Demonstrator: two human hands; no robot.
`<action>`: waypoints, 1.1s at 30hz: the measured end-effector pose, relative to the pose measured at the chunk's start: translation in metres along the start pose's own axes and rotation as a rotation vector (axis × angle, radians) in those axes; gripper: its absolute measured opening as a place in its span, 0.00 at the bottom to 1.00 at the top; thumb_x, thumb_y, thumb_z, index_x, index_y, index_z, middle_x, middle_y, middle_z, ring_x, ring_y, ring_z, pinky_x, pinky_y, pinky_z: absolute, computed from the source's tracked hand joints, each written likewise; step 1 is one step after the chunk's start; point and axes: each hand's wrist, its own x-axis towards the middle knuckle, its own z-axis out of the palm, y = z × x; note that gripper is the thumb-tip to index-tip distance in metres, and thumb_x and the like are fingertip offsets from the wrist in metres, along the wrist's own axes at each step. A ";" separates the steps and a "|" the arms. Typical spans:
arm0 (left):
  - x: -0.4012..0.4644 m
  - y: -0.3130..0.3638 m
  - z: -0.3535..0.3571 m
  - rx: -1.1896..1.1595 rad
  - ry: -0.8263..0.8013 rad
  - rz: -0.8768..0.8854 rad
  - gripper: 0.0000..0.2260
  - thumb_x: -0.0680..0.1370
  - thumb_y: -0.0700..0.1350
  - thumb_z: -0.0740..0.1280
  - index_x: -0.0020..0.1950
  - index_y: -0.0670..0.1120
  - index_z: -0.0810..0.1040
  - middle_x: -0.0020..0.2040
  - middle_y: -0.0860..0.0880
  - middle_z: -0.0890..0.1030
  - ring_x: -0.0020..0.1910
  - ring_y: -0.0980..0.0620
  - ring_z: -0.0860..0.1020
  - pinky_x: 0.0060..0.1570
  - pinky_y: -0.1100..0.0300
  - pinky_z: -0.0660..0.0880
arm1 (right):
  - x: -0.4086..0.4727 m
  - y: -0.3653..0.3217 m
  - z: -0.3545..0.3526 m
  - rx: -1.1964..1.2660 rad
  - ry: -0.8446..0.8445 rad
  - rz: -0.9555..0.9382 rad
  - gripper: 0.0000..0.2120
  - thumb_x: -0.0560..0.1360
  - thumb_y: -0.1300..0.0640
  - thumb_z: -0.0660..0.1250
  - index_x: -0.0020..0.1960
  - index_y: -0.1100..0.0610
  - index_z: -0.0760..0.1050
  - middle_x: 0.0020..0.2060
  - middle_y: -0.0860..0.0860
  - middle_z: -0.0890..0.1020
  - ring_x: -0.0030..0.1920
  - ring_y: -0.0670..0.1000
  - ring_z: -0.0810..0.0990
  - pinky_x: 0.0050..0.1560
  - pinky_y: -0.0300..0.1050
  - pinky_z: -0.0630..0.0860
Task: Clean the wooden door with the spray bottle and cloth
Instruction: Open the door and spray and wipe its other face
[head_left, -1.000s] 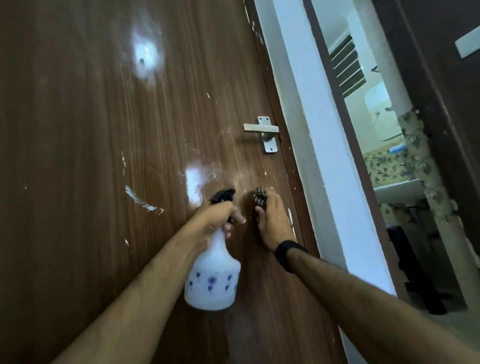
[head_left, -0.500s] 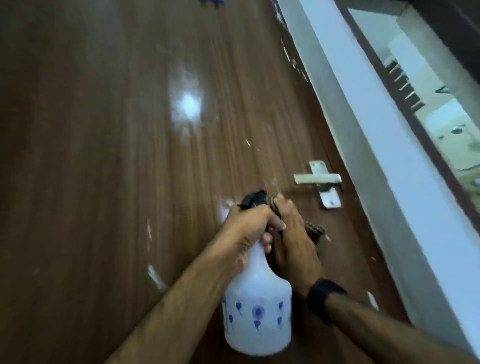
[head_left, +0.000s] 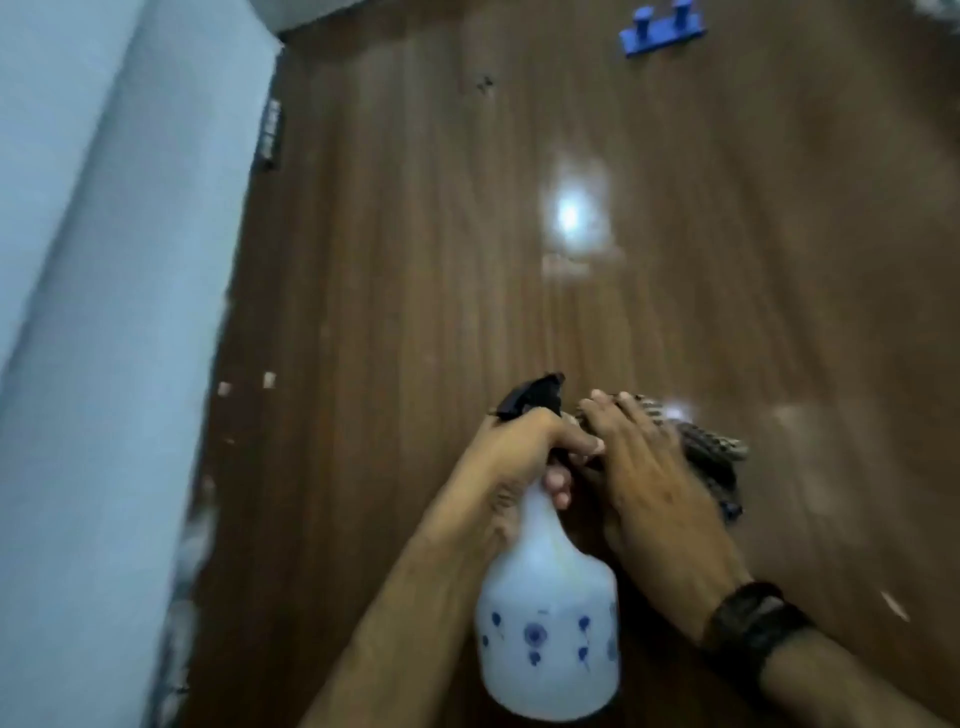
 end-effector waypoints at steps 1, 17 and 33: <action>0.004 0.011 -0.008 -0.023 0.035 -0.018 0.11 0.72 0.31 0.69 0.35 0.45 0.74 0.27 0.48 0.72 0.18 0.56 0.63 0.20 0.65 0.63 | 0.014 0.002 0.000 -0.015 -0.008 -0.012 0.29 0.74 0.62 0.64 0.75 0.62 0.64 0.73 0.60 0.71 0.75 0.58 0.63 0.78 0.54 0.57; 0.136 0.237 -0.065 0.138 0.172 -0.219 0.09 0.72 0.31 0.68 0.51 0.40 0.81 0.31 0.46 0.77 0.24 0.53 0.71 0.27 0.59 0.70 | 0.322 0.049 0.004 -0.184 -0.248 -0.458 0.28 0.74 0.61 0.52 0.70 0.62 0.74 0.69 0.59 0.76 0.70 0.58 0.75 0.69 0.55 0.66; 0.218 0.320 -0.032 0.158 0.084 -0.250 0.07 0.72 0.29 0.69 0.44 0.40 0.77 0.32 0.44 0.74 0.23 0.51 0.68 0.27 0.58 0.68 | 0.357 0.145 -0.037 -0.187 -0.362 -0.227 0.26 0.83 0.51 0.56 0.79 0.56 0.60 0.78 0.56 0.64 0.78 0.57 0.61 0.77 0.58 0.59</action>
